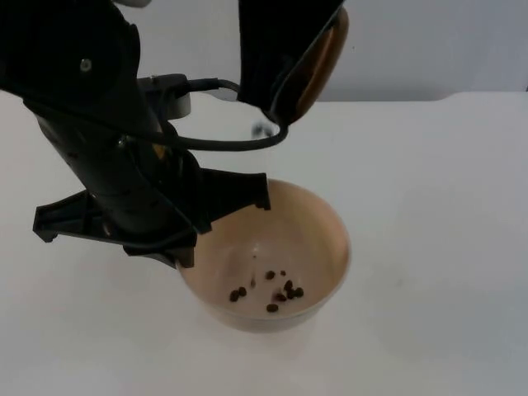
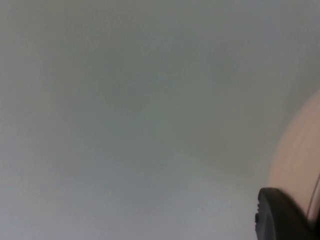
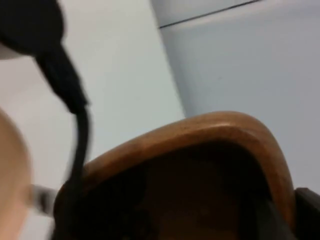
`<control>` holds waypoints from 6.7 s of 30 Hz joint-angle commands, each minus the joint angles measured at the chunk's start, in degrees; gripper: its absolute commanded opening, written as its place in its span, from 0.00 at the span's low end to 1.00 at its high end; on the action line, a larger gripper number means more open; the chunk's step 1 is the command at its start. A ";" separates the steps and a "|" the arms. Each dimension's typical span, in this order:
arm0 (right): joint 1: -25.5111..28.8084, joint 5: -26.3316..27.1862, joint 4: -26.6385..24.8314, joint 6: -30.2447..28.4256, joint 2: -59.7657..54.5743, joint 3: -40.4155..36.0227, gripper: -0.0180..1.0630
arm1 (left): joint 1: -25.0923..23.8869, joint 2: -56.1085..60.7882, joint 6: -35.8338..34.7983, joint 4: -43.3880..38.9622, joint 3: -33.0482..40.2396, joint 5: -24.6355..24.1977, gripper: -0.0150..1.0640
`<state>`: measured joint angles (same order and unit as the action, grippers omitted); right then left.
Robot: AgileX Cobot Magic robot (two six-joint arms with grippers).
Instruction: Pick up the bowl with the left hand and pour the coffee beans from the cup into the bowl with the right hand.
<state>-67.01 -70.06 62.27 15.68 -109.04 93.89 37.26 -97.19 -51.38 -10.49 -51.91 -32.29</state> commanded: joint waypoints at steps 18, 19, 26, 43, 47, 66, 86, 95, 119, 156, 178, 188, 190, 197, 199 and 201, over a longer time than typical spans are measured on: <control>-2.23 0.09 6.08 3.10 1.88 -3.79 0.02 | 0.40 0.14 -0.35 0.40 -0.35 0.89 0.01; -2.23 0.09 6.46 3.10 1.88 -3.79 0.02 | 0.40 0.14 -0.35 0.40 -0.35 0.89 0.01; -2.23 0.09 6.51 3.78 1.88 -3.79 0.02 | 0.40 0.14 -0.35 0.40 -0.35 0.89 0.01; -2.02 0.09 4.52 4.15 1.88 -3.79 0.02 | 0.40 0.14 -0.35 0.56 -0.35 0.89 0.01; -1.48 0.09 3.66 3.78 1.88 -3.79 0.02 | 0.40 0.14 -0.35 0.56 -0.35 0.89 0.01; 6.89 0.09 -11.33 2.58 7.47 -3.67 0.02 | 0.40 0.14 -0.35 0.56 -0.35 0.89 0.01; 30.20 8.17 -56.71 -15.68 11.79 -3.67 0.02 | 0.40 0.14 -0.35 0.78 -0.35 0.44 0.01; 35.07 10.12 -60.04 -16.34 11.56 -3.78 0.02 | 0.40 0.14 -0.35 0.99 -0.35 -0.12 0.01; 40.80 30.93 -61.04 -10.45 10.99 -27.12 0.02 | -6.49 -5.68 0.05 0.65 3.20 6.75 0.01; 40.54 42.01 -61.07 -4.80 -6.77 -31.88 0.02 | -7.12 -9.69 0.49 -0.01 3.61 4.23 0.01; 40.54 44.83 -61.07 -3.10 -6.90 -31.88 0.09 | -7.12 -9.69 1.73 -1.11 3.61 3.01 0.01; 40.54 46.95 -61.07 -3.06 -6.90 -31.88 0.41 | -7.12 -9.69 1.85 -1.11 3.61 3.22 0.21; 40.54 47.38 -61.07 -3.06 -6.90 -31.88 0.45 | -7.12 -9.69 1.85 -1.11 3.61 2.79 0.29; 40.54 47.65 -61.07 -3.06 -6.90 -31.88 0.49 | -7.12 -9.69 1.85 -1.11 3.61 2.81 0.36; 40.54 47.65 -61.07 -3.06 -6.90 -31.88 0.48 | -7.12 -9.69 1.85 -0.99 3.61 2.69 0.36; 40.54 47.77 -61.07 -3.06 -6.90 -31.88 0.48 | -7.12 -9.69 1.85 -0.77 3.61 2.65 0.36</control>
<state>-26.40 -22.68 1.02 12.42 -116.18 62.11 30.21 -106.97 -49.55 -11.31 -48.52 -29.13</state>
